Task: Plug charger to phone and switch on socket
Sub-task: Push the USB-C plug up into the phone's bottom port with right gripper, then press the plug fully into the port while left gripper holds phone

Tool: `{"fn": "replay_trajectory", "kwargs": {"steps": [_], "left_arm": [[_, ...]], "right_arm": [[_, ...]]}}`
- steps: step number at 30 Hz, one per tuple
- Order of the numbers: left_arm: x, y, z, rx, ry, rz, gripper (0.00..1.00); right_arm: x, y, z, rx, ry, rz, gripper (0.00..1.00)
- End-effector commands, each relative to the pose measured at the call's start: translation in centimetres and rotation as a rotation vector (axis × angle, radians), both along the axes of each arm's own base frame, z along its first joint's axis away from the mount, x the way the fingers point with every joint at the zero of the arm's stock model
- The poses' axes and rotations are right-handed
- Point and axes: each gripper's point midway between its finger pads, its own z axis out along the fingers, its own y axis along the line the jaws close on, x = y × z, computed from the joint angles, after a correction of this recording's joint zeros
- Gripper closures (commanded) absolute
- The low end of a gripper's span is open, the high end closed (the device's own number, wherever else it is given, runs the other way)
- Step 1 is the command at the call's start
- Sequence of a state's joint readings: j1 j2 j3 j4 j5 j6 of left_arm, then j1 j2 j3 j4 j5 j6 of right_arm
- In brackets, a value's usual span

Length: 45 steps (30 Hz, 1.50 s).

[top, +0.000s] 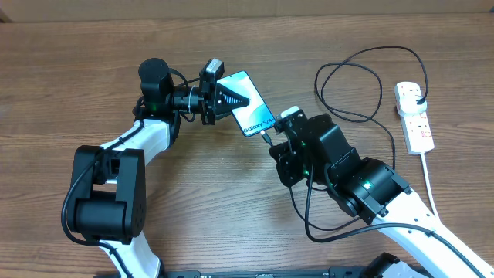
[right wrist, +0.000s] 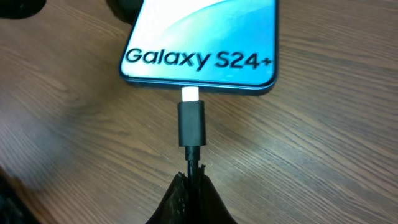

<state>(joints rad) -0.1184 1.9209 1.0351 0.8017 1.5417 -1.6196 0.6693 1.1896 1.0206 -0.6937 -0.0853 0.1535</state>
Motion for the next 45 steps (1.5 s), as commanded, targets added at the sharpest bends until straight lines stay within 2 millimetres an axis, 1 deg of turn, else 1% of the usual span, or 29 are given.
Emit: {"fn": "replay_trajectory", "kwargs": {"steps": [1,9,12,15,20,23,25,28,30,35,41,45], "left_arm": [[-0.4,-0.5,0.7,-0.010,-0.061,-0.051,0.96],[-0.4,-0.5,0.7,-0.010,-0.061,-0.051,0.96],[-0.5,-0.5,0.7,-0.013,-0.089,-0.051,0.96],[-0.5,-0.6,0.7,-0.019,-0.133,-0.054,0.96],[-0.6,-0.7,0.7,-0.019,-0.139,-0.058,0.96],[-0.6,-0.7,0.7,-0.018,-0.131,-0.058,0.96],[-0.6,-0.7,0.7,-0.016,-0.111,-0.058,0.96],[-0.6,-0.8,0.7,-0.016,-0.114,-0.059,0.96],[-0.6,-0.8,0.8,-0.020,-0.141,-0.060,0.96],[-1.0,-1.3,0.8,-0.032,-0.227,-0.074,0.96],[-1.7,-2.4,0.8,-0.052,-0.344,-0.104,0.96],[-1.8,-2.6,0.8,-0.060,-0.393,-0.111,0.96]], "right_arm": [[0.7,-0.1,0.7,0.000,-0.030,-0.033,0.96],[0.5,0.1,0.7,0.008,-0.022,-0.022,0.96],[0.4,0.6,1.0,0.033,-0.023,-0.003,0.96],[0.8,0.9,1.5,0.053,-0.045,0.000,0.96],[1.2,1.3,2.1,0.070,-0.068,0.000,0.96],[1.3,1.3,1.7,0.057,-0.065,0.007,0.96],[1.5,1.5,0.8,0.043,-0.047,0.007,0.96],[1.9,1.8,0.1,0.032,-0.040,0.011,0.96],[2.2,2.0,0.1,0.033,-0.048,0.010,0.96],[3.2,1.8,0.8,0.021,-0.112,-0.003,0.96],[3.3,1.9,1.1,0.015,-0.130,0.010,0.96],[3.4,1.9,1.1,0.015,-0.131,0.010,0.96]]}}
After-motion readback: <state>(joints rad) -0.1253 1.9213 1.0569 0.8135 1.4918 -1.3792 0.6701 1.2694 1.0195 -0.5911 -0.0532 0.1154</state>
